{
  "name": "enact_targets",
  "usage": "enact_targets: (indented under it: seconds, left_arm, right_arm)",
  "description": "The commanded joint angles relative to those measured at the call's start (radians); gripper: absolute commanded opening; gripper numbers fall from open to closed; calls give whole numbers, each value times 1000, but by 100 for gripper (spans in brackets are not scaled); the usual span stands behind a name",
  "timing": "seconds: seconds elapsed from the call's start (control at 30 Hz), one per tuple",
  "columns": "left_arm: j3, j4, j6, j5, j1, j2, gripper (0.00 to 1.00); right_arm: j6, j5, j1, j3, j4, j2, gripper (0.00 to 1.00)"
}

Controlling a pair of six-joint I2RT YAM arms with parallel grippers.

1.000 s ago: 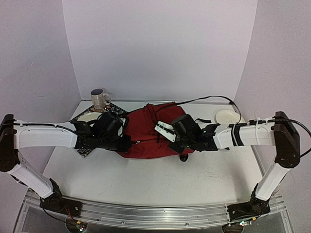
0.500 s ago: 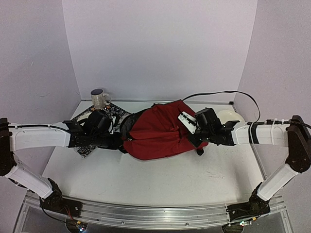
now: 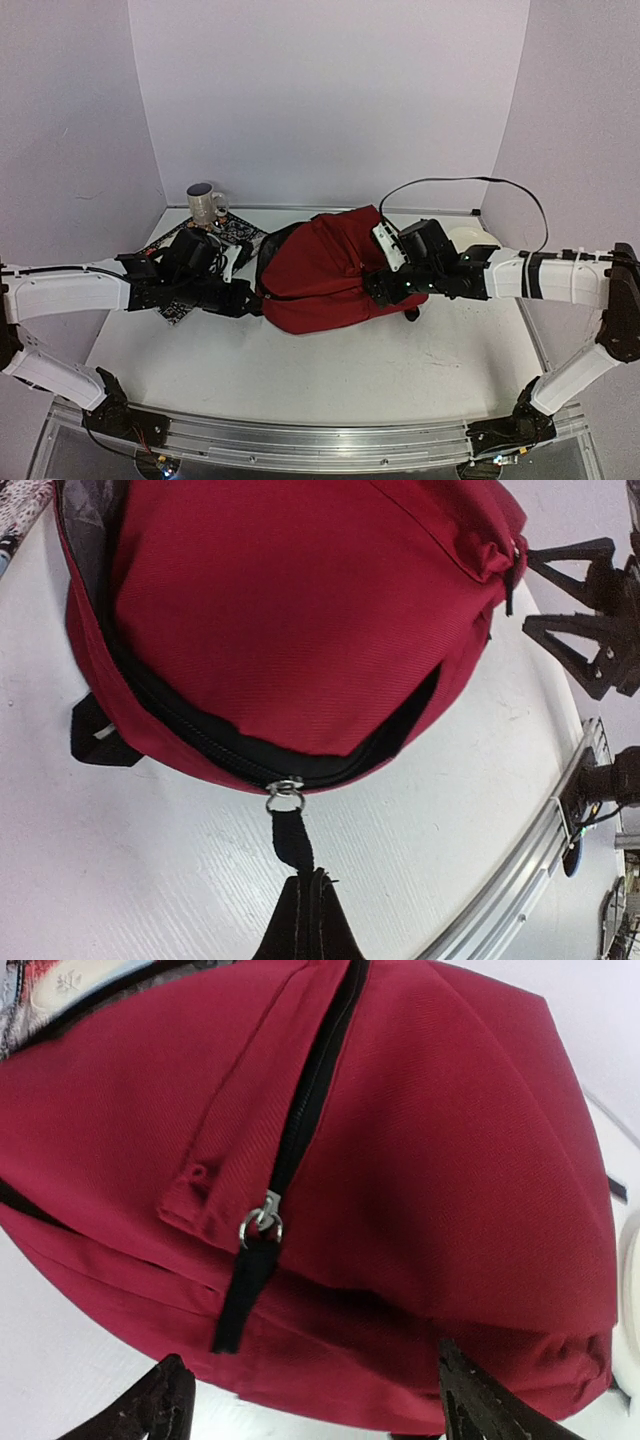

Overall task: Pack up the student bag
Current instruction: Zip the largest pocket of the bag in the student bag, then adjust the student bag at the center of the board, then hold the largest pocket of the student bag.

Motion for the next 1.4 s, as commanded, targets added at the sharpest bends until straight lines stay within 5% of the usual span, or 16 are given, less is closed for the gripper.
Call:
enact_targets:
  seconds: [0.0, 0.3, 0.47, 0.6, 0.93, 1.37]
  left_arm:
    - [4, 48, 23, 68, -58, -46, 0]
    - [33, 110, -7, 87, -237, -6, 0]
    - [64, 176, -28, 87, -282, 55, 0]
    - [102, 167, -26, 10, -282, 78, 0]
    - [148, 82, 1, -70, -235, 91, 0]
    - [151, 80, -10, -46, -228, 86, 0]
  right_arm:
    - [266, 56, 0, -2, -66, -24, 83]
    - [217, 158, -111, 132, -42, 169, 79]
    - [74, 119, -146, 253, -20, 237, 79]
    - [-27, -21, -142, 198, 27, 169, 79]
    - [-312, -183, 71, -26, 109, -79, 85]
    - [-491, -202, 238, 31, 89, 6, 74]
